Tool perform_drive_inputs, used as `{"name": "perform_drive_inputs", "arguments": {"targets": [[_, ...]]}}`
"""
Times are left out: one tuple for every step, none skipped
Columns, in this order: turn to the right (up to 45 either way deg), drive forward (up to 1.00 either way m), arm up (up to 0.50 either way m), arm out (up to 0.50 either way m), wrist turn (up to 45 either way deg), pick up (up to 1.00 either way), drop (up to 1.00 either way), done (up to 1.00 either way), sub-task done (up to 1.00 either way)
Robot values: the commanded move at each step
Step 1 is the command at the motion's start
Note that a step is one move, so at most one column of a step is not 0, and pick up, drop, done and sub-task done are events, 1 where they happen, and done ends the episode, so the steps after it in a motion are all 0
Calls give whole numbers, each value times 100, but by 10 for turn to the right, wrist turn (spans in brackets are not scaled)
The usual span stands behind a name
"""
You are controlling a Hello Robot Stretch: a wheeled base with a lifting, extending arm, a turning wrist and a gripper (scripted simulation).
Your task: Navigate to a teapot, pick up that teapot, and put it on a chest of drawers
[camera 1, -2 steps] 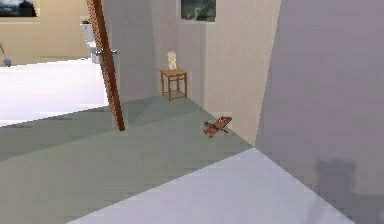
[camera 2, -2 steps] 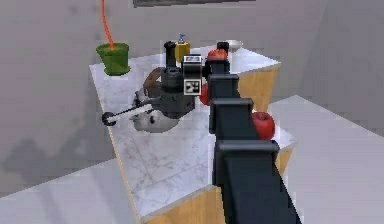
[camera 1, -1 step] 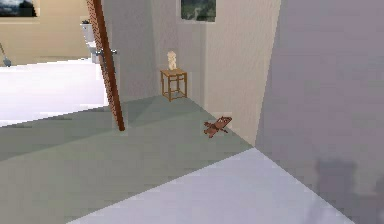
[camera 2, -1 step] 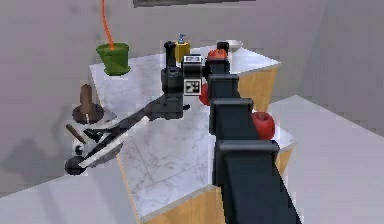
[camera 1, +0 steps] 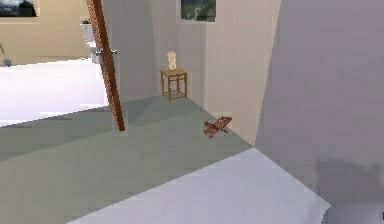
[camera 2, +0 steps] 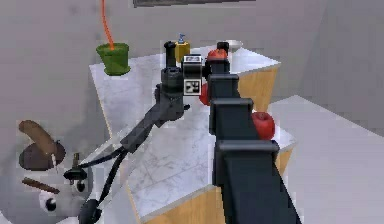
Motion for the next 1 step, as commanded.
{"name": "perform_drive_inputs", "arguments": {"targets": [[0, 0, 0, -24, 0, 0, 0, 0, 0]]}}
